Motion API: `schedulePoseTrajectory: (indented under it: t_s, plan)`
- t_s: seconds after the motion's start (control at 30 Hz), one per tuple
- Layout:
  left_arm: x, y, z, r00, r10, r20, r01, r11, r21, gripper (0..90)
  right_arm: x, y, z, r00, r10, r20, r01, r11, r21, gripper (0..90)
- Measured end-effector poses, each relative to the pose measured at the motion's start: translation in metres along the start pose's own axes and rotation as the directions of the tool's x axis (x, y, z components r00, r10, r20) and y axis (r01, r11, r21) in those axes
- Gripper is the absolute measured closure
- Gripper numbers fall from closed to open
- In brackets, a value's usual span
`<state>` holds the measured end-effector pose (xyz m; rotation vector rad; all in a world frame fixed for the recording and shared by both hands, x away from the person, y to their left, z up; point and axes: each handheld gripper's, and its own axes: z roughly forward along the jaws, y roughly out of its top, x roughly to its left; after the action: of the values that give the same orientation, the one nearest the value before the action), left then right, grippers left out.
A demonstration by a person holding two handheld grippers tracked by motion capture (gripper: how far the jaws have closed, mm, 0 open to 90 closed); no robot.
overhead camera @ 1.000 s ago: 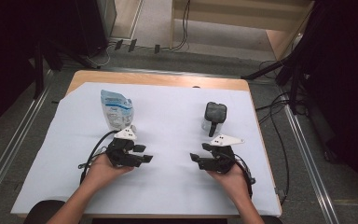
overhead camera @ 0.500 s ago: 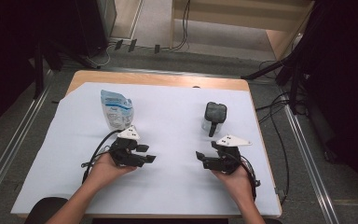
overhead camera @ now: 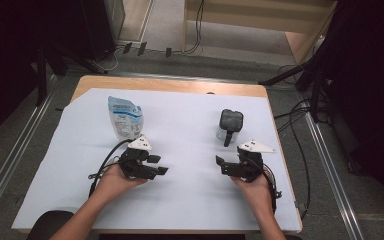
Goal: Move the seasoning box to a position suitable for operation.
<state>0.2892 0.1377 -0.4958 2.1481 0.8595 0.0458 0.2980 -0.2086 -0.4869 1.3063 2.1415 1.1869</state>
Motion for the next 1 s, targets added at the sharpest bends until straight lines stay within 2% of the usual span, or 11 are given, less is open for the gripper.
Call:
schedulePoseTrajectory:
  t_s: [0.07, 0.2, 0.5, 0.6, 0.73, 0.77, 0.8, 0.87, 0.9, 1.0]
  plan:
    - [-0.001, -0.001, 0.001, 1.0000, -0.003, -0.001, 0.003, 1.0000, 0.006, 45.4, -0.001, 0.003, 0.001, 0.9991, 0.003, 0.042, -0.003, 1.000, 0.011, 3.6]
    - [-0.002, -0.001, 0.002, 1.0000, -0.008, -0.001, 0.008, 0.9999, 0.008, 45.3, -0.003, 0.006, 0.001, 0.9974, 0.020, 0.069, -0.019, 1.000, -0.011, 0.0]
    - [-0.003, -0.003, 0.001, 0.9999, -0.014, 0.005, 0.014, 0.9999, 0.009, 45.1, -0.008, 0.015, 0.010, 0.9927, 0.049, 0.110, -0.044, 0.998, -0.048, 0.0]
    - [-0.003, -0.003, 0.001, 0.9999, -0.014, 0.004, 0.014, 0.9999, 0.005, 45.1, -0.010, 0.018, 0.013, 0.9912, 0.056, 0.120, -0.051, 0.998, -0.044, 0.0]
    - [-0.004, -0.004, -0.001, 0.9999, -0.012, 0.003, 0.012, 0.9999, 0.005, 45.2, -0.016, 0.027, 0.026, 0.9872, 0.099, 0.125, -0.091, 0.994, -0.063, 0.0]
    - [-0.004, -0.004, -0.001, 0.9999, -0.012, 0.003, 0.012, 0.9999, 0.005, 45.1, -0.016, 0.027, 0.026, 0.9872, 0.099, 0.125, -0.091, 0.994, -0.063, 0.0]
    - [-0.004, -0.005, -0.001, 0.9999, -0.011, -0.002, 0.011, 0.9999, 0.004, 45.1, -0.018, 0.033, 0.034, 0.9847, 0.100, 0.143, -0.094, 0.994, -0.049, 0.0]
    - [-0.005, -0.005, -0.001, 0.9999, -0.012, -0.001, 0.012, 0.9999, 0.001, 45.1, -0.018, 0.035, 0.037, 0.9843, 0.090, 0.151, -0.084, 0.995, -0.049, 0.0]
    - [-0.005, -0.005, -0.001, 0.9999, -0.012, 0.000, 0.012, 0.9999, 0.002, 45.2, -0.018, 0.039, 0.042, 0.9813, 0.090, 0.170, -0.081, 0.995, -0.061, 0.0]
    - [-0.006, -0.006, -0.002, 0.9999, -0.011, -0.001, 0.011, 0.9999, 0.003, 45.2, -0.020, 0.043, 0.051, 0.9766, 0.105, 0.187, -0.097, 0.994, -0.056, 0.0]
